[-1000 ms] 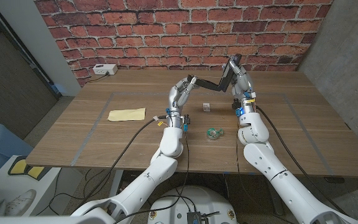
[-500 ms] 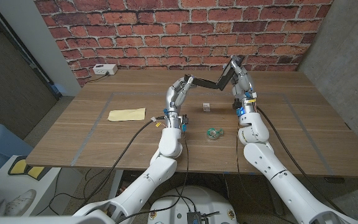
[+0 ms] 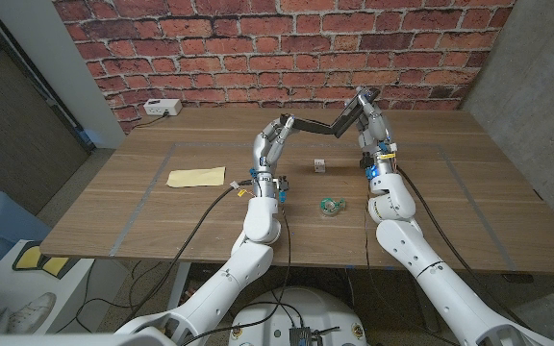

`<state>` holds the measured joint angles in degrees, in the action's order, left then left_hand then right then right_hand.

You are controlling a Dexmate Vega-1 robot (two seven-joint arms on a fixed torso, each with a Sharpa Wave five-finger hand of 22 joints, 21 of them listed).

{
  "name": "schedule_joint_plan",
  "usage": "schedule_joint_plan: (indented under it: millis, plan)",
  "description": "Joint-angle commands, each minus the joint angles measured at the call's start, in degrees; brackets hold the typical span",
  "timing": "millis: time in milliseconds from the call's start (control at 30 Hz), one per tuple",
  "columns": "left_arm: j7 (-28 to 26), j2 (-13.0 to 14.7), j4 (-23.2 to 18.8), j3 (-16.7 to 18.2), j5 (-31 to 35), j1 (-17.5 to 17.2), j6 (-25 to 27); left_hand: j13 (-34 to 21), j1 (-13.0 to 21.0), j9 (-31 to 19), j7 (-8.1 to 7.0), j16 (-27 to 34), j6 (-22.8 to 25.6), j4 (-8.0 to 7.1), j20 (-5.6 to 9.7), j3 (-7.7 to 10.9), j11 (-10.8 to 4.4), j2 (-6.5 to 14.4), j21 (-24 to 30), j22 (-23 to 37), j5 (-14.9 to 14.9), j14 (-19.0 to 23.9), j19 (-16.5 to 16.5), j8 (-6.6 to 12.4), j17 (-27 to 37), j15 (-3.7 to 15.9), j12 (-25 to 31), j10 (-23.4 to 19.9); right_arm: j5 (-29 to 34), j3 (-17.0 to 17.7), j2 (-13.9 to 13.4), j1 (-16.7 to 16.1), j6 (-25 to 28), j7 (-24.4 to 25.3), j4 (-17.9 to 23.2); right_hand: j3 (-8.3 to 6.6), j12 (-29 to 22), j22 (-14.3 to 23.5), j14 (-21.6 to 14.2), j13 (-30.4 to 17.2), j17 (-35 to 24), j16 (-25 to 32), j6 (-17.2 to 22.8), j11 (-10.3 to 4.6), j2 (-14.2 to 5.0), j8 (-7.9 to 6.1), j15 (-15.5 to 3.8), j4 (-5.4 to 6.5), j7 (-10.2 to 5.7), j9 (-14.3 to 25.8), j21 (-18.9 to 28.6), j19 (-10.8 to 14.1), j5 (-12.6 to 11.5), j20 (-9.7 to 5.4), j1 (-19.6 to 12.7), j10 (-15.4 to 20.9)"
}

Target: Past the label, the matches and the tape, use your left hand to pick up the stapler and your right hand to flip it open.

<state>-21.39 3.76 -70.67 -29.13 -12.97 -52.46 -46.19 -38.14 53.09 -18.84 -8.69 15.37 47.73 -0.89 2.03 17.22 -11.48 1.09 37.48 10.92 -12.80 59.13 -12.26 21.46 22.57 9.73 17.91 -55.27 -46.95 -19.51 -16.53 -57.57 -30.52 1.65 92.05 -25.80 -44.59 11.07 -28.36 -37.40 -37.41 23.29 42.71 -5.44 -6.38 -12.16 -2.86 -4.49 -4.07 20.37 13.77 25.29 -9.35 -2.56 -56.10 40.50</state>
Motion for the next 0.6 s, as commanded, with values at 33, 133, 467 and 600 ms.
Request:
schedule_joint_plan:
  millis: [33, 133, 467, 600]
  plan:
    - [0.8, -0.4, 0.2, 0.4, -0.8, 0.0, -0.8, -1.0, 7.6, -0.1, -0.68, -0.3, 0.9, 6.19, 0.72, 6.68, -0.3, 8.5, -0.2, 0.0, -0.4, -0.1, 0.1, 0.06, 0.0, 4.0, 0.0, -0.7, -2.1, -0.1, 0.6, -0.1, 0.3, -1.8, -0.1, 0.25, 0.8, 0.5, -1.6, 0.8, -1.2, 0.7, 2.6, -6.34, -5.12, 0.36, -10.51, 1.43, -4.86, 0.0, 0.3, -1.3, -0.5, -0.65, -3.1, 4.5]
    - [0.9, -0.4, 0.1, 0.5, -0.8, 0.0, -0.9, -1.0, 7.6, -0.1, -0.62, -0.4, 1.0, 6.2, 0.71, 6.71, -0.29, 8.5, -0.3, 0.0, -0.4, 0.0, 0.1, 0.07, 0.0, 4.01, 0.0, -0.7, -2.5, 0.0, 0.7, -0.1, 0.4, -1.9, 0.3, 0.57, 0.9, 1.6, -5.3, 1.1, -3.8, 3.3, 2.4, -6.31, -4.96, 0.31, -10.69, 1.82, -5.49, 0.0, 1.7, -0.6, -0.7, -1.49, -2.7, 4.7]
    - [1.7, -0.7, -0.2, 0.8, -1.7, 0.1, -1.7, -1.3, 7.6, 0.1, -0.64, -0.5, 1.2, 6.26, 0.81, 6.75, -0.3, 8.4, -0.2, 0.0, -0.4, 0.2, -0.3, 0.03, -0.2, 4.0, -0.1, -0.8, -4.7, 0.0, 1.0, -0.4, 2.2, -1.9, 1.6, 0.52, 1.1, 2.7, -6.7, 1.7, -6.7, 5.1, 3.4, -6.26, -4.87, -0.32, -10.7, 1.06, -5.07, 0.5, 2.9, -0.8, -0.8, -1.87, -3.3, 5.2]
    - [2.5, -0.9, -0.2, 0.8, -2.4, 0.2, -2.2, -1.1, 7.6, 0.2, -0.82, -0.8, 1.2, 6.29, 0.84, 6.73, -0.29, 8.3, -0.2, -0.1, -0.4, -0.1, -0.5, -0.02, -0.3, 3.98, -0.3, -0.7, -6.8, 0.3, 1.7, -0.7, 3.1, -1.6, 2.2, 0.01, 1.3, 3.0, -5.5, 2.3, -6.9, 4.3, 3.4, -6.23, -4.82, -0.25, -10.74, 0.5, -4.86, 0.5, 3.2, -1.3, -0.8, -1.65, -3.9, 5.5]
